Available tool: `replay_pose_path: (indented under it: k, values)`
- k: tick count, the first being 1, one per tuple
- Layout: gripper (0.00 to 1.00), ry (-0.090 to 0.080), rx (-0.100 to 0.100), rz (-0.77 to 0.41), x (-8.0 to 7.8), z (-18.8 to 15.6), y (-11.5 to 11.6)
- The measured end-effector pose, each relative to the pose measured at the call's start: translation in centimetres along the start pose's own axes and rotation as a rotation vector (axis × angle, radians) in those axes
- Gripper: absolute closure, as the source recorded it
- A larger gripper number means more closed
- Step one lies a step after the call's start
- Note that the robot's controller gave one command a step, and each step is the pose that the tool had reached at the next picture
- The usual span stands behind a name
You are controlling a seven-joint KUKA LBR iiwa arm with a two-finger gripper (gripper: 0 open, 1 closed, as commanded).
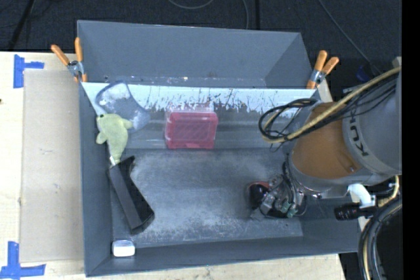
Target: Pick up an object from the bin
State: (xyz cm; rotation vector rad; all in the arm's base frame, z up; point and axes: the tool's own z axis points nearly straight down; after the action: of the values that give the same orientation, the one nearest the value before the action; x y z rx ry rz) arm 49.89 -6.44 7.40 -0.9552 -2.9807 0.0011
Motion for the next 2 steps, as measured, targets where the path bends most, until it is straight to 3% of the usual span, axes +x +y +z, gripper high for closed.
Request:
replay_pose_path:
  k: [2]
  values:
    - [1.0, 0.0, 0.0, -0.003, 0.0, -3.4, 0.0]
